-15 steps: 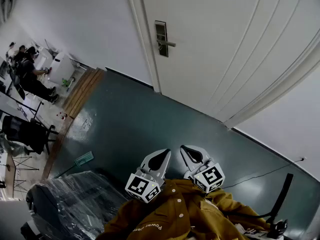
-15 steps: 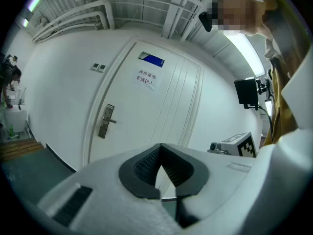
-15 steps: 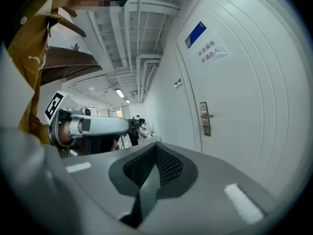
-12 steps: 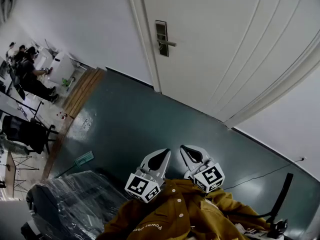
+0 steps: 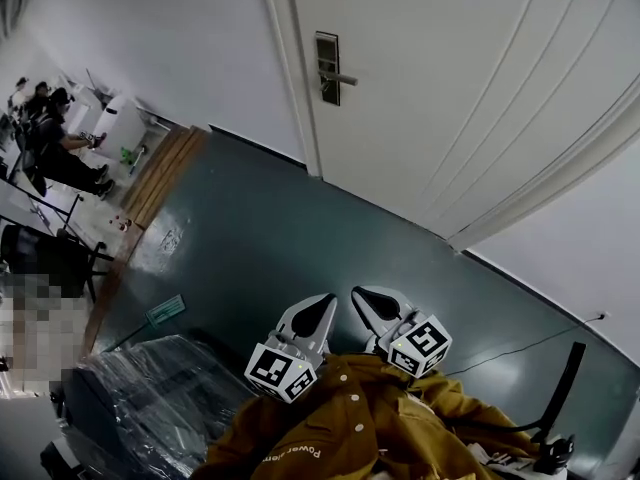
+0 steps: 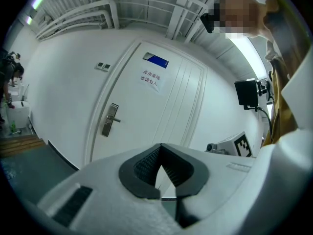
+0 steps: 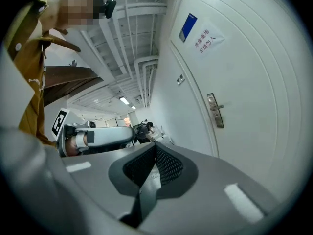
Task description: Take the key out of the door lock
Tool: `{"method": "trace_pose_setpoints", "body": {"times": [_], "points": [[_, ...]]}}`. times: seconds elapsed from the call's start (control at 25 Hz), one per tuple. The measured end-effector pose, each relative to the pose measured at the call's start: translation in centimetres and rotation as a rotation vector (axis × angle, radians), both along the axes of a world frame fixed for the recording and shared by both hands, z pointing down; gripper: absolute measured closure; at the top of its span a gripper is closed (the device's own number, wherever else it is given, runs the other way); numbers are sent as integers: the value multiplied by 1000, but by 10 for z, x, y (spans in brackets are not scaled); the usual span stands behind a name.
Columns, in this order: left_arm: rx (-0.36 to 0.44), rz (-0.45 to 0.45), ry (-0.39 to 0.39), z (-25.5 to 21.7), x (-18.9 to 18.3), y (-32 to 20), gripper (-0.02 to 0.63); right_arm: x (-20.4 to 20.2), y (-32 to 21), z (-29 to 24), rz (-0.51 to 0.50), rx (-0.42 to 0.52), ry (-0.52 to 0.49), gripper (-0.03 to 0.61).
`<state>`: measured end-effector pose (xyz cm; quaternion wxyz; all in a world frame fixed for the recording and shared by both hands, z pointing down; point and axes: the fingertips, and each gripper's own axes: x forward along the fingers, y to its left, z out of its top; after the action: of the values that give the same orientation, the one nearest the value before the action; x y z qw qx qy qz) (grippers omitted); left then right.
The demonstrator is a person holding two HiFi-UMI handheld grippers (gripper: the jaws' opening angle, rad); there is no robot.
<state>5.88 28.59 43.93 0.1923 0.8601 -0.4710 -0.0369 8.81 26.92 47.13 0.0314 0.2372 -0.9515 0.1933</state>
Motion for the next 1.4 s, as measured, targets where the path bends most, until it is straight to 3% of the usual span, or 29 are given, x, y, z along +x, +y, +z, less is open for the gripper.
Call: {"method": "trace_pose_setpoints", "body": {"times": [0.32, 0.56, 0.72, 0.96, 1.4], "points": [[-15, -64, 21, -2, -50, 7, 612, -32, -11, -3, 52, 28, 28, 571], [-35, -68, 17, 5, -104, 6, 612, -74, -33, -5, 148, 41, 13, 571], [-43, -58, 57, 13, -123, -15, 612, -90, -52, -1, 167, 40, 13, 571], [-35, -8, 61, 19, -120, -79, 612, -86, -106, 11, 187, 40, 23, 571], [-6, -27, 24, -4, -98, -242, 612, -60, -267, -7, 171, 80, -1, 571]]}}
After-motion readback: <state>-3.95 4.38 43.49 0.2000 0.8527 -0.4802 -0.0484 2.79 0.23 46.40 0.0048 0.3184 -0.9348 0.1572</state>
